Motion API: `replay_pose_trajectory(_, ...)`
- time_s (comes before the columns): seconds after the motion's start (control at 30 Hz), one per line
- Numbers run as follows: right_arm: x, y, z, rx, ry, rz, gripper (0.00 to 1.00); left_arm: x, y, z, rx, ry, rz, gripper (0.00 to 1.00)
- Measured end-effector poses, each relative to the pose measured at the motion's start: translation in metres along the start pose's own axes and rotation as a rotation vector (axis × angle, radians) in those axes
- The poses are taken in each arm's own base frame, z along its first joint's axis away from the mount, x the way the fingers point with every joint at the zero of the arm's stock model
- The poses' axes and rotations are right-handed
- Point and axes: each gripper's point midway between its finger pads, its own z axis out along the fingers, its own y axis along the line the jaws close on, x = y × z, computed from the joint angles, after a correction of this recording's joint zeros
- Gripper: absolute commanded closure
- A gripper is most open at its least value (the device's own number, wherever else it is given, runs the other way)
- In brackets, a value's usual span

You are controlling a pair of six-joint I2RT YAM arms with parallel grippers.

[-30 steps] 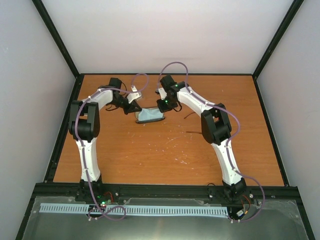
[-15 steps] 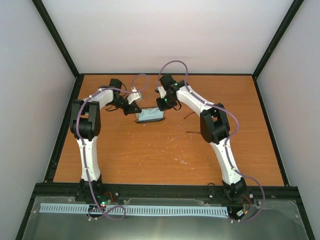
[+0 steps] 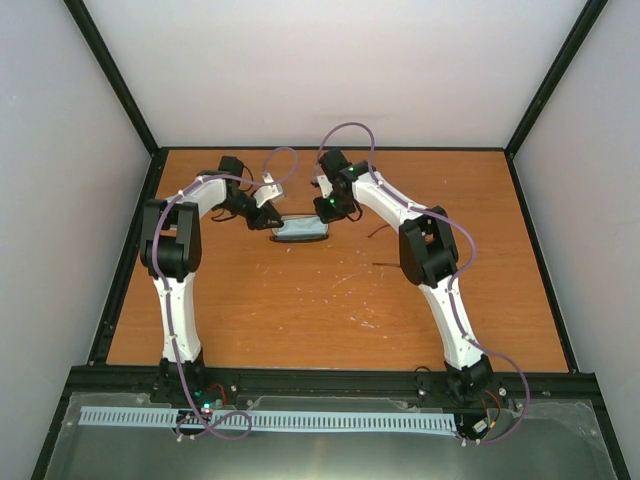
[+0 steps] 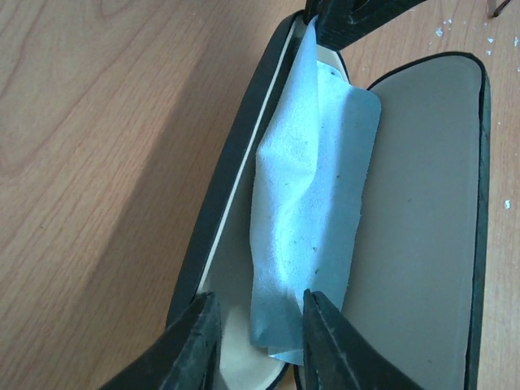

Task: Organize the sunglasses
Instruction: Place the glasses cleaning cloth in the sunglasses case.

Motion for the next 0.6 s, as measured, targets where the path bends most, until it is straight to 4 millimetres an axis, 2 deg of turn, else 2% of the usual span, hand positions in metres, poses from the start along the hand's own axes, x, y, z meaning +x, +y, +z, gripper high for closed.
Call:
replay_pose_trajectory(0.2,-0.002,-0.004,-0.001,0.024,-0.006,0.016,0.75,0.001,0.0,0.0,0.0,0.003,-0.004,0.6)
replay_pose_trajectory(0.47,-0.003,-0.008,-0.003,0.052,-0.012,0.028,0.72,0.001,0.0,0.0,0.0,0.003,-0.005,0.58)
replay_pose_trajectory(0.6,-0.003,-0.01,-0.012,0.074,-0.027,0.036,0.72,0.0,0.0,-0.001,-0.001,0.002,-0.007,0.61)
